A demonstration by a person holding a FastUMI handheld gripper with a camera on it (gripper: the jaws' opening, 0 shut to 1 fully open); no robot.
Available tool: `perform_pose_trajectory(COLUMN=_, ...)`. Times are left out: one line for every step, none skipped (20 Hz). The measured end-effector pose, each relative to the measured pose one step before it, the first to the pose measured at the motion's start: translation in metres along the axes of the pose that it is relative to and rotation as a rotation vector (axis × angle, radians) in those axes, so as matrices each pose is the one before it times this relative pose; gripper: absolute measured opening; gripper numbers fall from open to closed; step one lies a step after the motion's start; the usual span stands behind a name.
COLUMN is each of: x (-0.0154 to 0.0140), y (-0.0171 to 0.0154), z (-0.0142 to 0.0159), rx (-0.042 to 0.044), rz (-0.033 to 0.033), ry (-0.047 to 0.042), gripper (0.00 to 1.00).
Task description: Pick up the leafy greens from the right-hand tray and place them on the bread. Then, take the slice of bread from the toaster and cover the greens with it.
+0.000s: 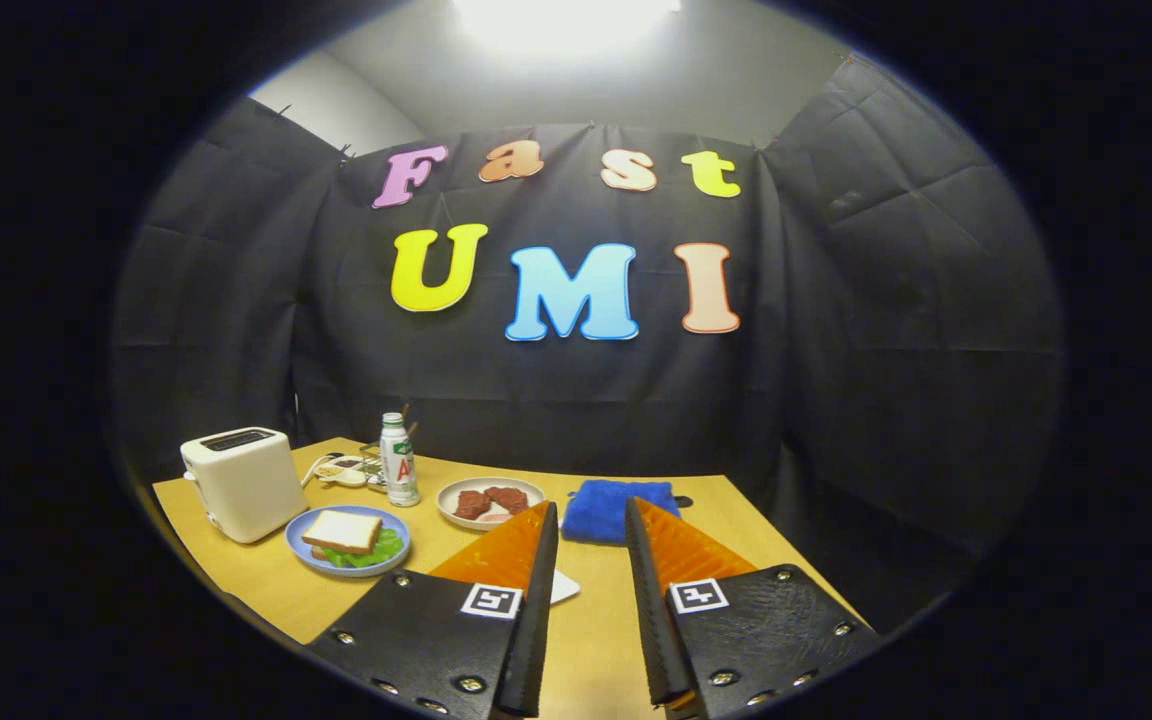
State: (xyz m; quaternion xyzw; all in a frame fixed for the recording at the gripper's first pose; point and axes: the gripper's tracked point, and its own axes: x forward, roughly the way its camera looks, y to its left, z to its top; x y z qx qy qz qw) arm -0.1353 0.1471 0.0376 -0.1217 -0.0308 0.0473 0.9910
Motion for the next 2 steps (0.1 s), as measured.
perform_pose_trajectory(x=-0.00358, y=-0.01866, z=-0.00161, rx=-0.02238, rz=-0.01612, ry=-0.01242, gripper=0.4)
perform_pose_trajectory(x=-0.00499, y=-0.01709, z=-0.00256, rx=-0.02157, rz=-0.0123, ry=-0.01422, gripper=0.4)
